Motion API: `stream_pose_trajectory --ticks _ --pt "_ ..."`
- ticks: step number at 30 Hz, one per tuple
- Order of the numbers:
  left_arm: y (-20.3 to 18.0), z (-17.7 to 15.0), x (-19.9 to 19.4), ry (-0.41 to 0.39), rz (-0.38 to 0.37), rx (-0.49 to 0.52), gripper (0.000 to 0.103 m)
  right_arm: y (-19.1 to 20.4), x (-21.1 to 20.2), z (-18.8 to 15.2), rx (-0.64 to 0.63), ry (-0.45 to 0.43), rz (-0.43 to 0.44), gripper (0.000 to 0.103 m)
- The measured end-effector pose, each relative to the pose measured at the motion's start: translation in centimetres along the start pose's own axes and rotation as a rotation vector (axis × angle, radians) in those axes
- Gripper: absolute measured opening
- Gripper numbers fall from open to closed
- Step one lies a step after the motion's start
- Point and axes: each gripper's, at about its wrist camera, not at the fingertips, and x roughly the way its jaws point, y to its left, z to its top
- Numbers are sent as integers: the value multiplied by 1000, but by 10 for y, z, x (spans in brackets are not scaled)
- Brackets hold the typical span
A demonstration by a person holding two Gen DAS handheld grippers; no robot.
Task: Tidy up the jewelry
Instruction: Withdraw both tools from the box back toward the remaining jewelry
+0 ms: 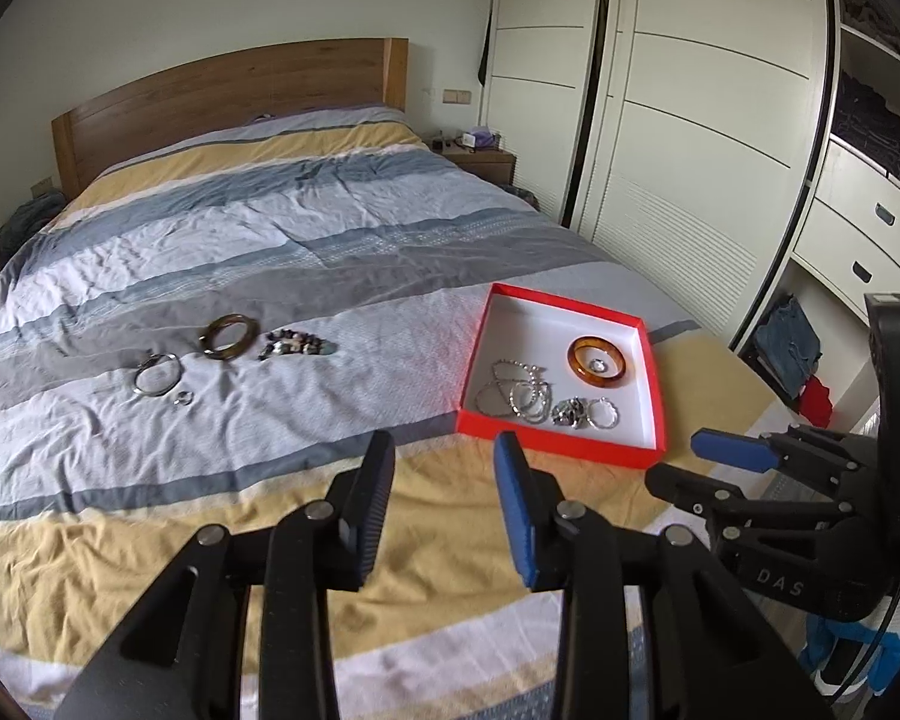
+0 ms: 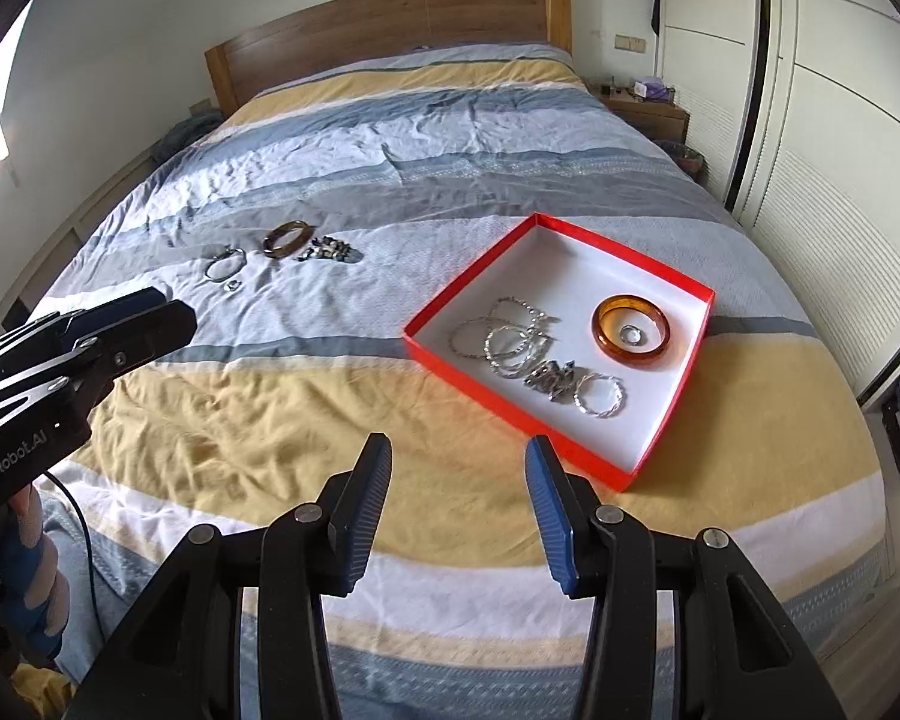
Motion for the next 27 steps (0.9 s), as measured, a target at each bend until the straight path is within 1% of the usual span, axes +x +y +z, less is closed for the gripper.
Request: stream_pose_trajectory --ticks 6,11,19,27 --pt "18 -19 -39 -14 21 -15 33 27 -29 -13 9 -18 -11 47" --pt "40 -32 -71 -44 43 -42 33 55 -49 -23 -1 -28 -18 48" --pt "75 -50 -109 -74 76 -86 33 100 -76 -33 -36 -46 -16 50" --pt "98 -68 -140 -99 126 -111 33 134 -93 -43 -51 -62 -1 51"
